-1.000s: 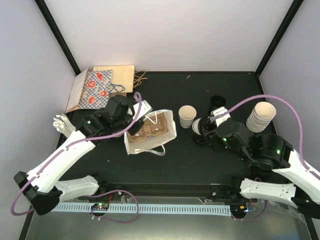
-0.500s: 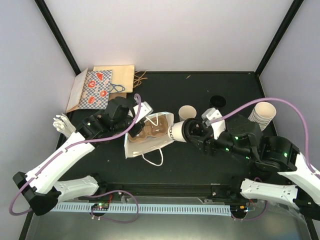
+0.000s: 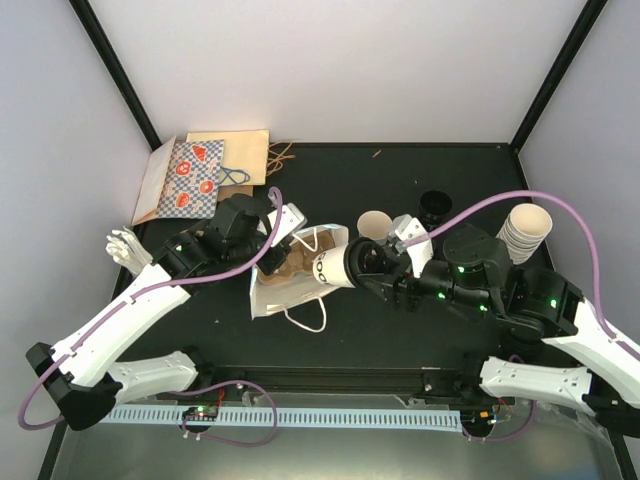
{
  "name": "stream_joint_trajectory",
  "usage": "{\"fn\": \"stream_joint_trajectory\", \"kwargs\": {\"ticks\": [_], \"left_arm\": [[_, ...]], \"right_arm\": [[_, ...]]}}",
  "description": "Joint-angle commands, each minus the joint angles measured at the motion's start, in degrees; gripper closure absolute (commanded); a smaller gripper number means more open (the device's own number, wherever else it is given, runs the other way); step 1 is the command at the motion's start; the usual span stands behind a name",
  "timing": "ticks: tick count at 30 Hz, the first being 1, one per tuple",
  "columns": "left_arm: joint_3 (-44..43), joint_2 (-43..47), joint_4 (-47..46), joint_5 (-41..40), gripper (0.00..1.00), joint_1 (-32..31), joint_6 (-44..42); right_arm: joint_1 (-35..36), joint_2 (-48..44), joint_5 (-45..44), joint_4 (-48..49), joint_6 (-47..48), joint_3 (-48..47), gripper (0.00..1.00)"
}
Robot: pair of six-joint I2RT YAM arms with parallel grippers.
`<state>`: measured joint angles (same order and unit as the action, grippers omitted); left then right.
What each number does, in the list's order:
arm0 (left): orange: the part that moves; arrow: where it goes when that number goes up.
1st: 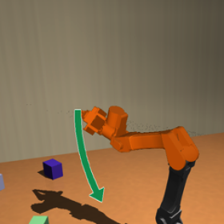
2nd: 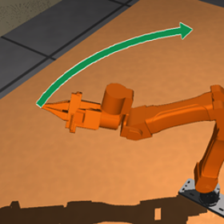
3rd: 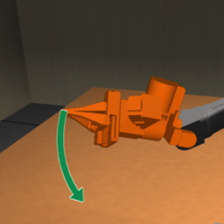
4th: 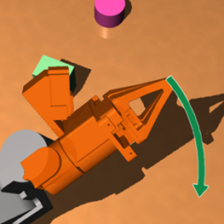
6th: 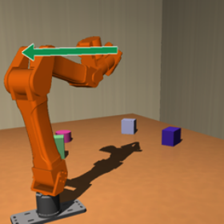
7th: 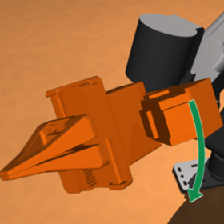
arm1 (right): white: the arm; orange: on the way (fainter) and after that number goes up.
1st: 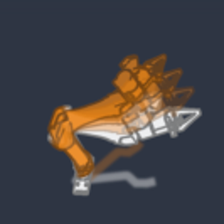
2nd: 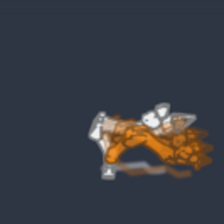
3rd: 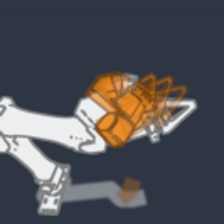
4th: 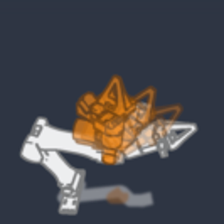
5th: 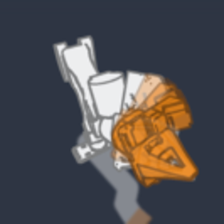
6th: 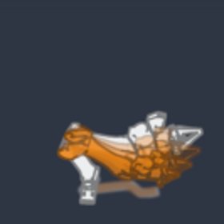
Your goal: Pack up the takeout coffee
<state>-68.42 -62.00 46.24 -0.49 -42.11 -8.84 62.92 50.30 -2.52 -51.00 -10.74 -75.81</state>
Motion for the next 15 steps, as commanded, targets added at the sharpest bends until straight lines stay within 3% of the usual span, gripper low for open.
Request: {"fn": "stream_joint_trajectory", "kwargs": {"ticks": [1, 15], "left_arm": [[-2.2, -0.5, -0.1, 1.2, 0.98, -0.4, 1.2], [-1.9, -0.5, -0.2, 2.1, 0.98, -0.5, 2.3]], "right_arm": [[0.1, 0.7, 0.7, 2.8, 0.9, 1.1, 0.52], [1.8, 4.6, -4.2, 3.5, 0.9, 1.3, 0.54]]}}
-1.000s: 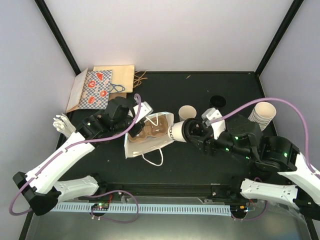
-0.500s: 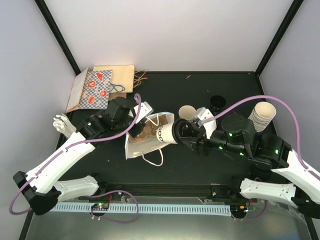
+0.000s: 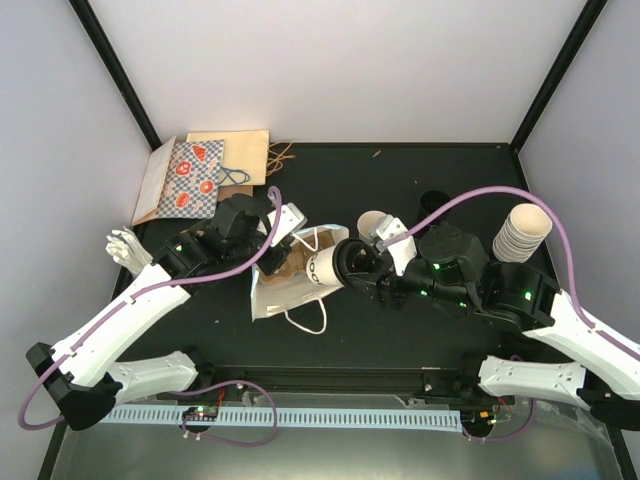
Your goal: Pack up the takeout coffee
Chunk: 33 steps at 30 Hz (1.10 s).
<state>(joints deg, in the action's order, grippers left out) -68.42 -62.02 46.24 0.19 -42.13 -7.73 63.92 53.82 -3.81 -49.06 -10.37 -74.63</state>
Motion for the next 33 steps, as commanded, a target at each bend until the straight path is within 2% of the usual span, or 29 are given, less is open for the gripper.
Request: {"fn": "stream_joint_trajectory", "kwargs": {"ticks": [1, 20, 27, 33], "left_arm": [[-1.9, -0.5, -0.1, 1.4, 0.98, -0.5, 1.2], [-4.4, -2.1, 0.5, 2.2, 0.98, -0.7, 7.4], [-4.9, -2.8, 0.0, 3.7, 0.98, -0.9, 9.0], [-4.7, -3.1, -0.4, 4.6, 0.98, -1.6, 9.8]], "right_arm": [[0.9, 1.4, -3.5, 1.4, 0.4, 0.0, 0.54], [10.1, 10.1, -18.4, -0.1, -0.8, -3.1, 0.55], [10.7, 11.2, -20.6, 1.7, -2.8, -0.4, 0.56], [10.7, 11.7, -24.5, -0.4, -7.0, 1.7, 0.57]]}}
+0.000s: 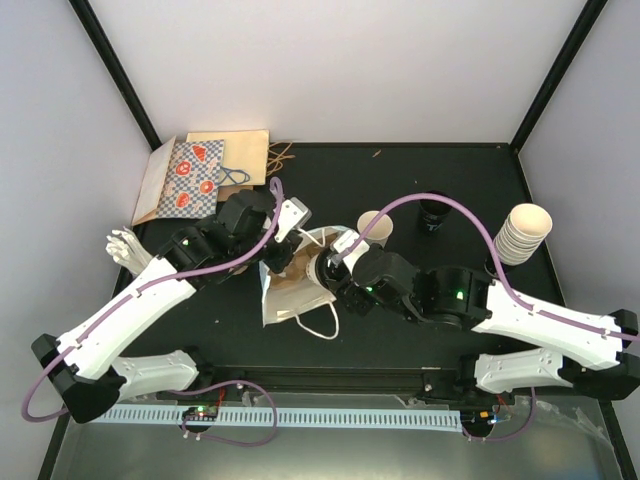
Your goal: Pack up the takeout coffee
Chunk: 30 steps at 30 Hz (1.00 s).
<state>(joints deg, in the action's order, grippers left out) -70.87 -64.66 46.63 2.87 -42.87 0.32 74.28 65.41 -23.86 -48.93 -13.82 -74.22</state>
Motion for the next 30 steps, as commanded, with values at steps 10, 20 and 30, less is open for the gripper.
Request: {"fn": "stream_joint_trajectory", "kwargs": {"ticks": [10, 20, 30], "left_arm": [[-2.5, -1.6, -1.7, 3.4, 0.98, -2.2, 3.9], [-3.1, -1.8, -2.0, 3.6, 0.98, -3.2, 5.2], [-3.5, -2.0, -2.2, 4.0, 0.98, -3.9, 6.0]], "right_arm": [[0.3, -0.4, -5.0, -0.1, -8.5, 1.7, 0.57], [0.2, 1.7, -7.1, -0.9, -12.6, 1.6, 0.57], [-1.6, 1.4, -6.3, -1.5, -14.8, 3.1, 0.58]]}}
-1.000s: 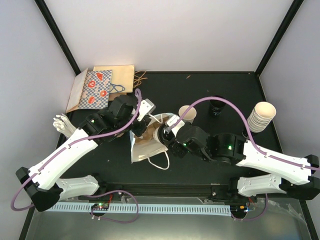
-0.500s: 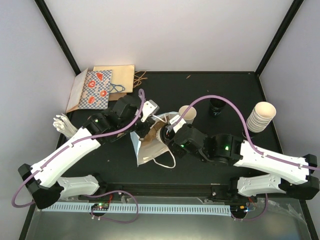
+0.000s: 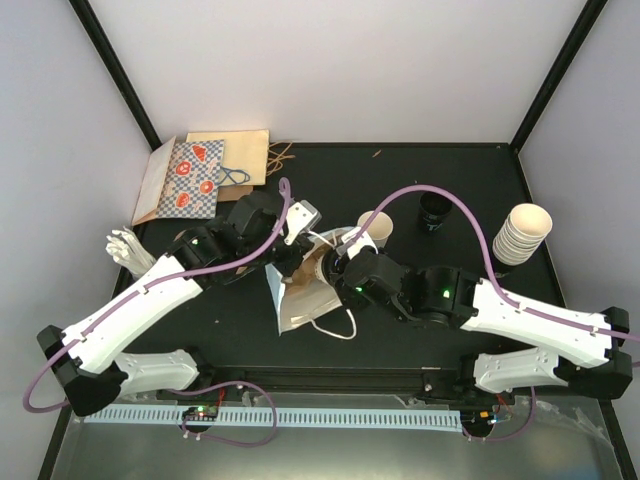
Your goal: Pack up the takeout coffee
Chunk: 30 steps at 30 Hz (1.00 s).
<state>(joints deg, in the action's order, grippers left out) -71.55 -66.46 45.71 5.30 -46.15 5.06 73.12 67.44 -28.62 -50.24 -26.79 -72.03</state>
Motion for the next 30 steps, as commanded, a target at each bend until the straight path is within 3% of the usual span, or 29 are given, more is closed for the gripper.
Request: {"fn": "stream_joint_trajectory", "kwargs": {"ticks": [1, 20, 30], "left_arm": [[-2.9, -0.3, -1.3, 1.6, 0.98, -0.6, 1.3], [-4.5, -1.5, -1.5, 1.9, 0.98, -1.8, 2.1], [-4.3, -2.1, -1.5, 1.9, 0.98, -2.5, 2.6]], "right_arm": [[-0.4, -0.8, -1.4, -0.3, -1.9, 1.1, 0.58], [-0.4, -3.2, -0.8, -1.7, -2.8, 4.6, 0.59], [-0.8, -1.7, -1.6, -1.7, -4.0, 1.5, 0.59]]}}
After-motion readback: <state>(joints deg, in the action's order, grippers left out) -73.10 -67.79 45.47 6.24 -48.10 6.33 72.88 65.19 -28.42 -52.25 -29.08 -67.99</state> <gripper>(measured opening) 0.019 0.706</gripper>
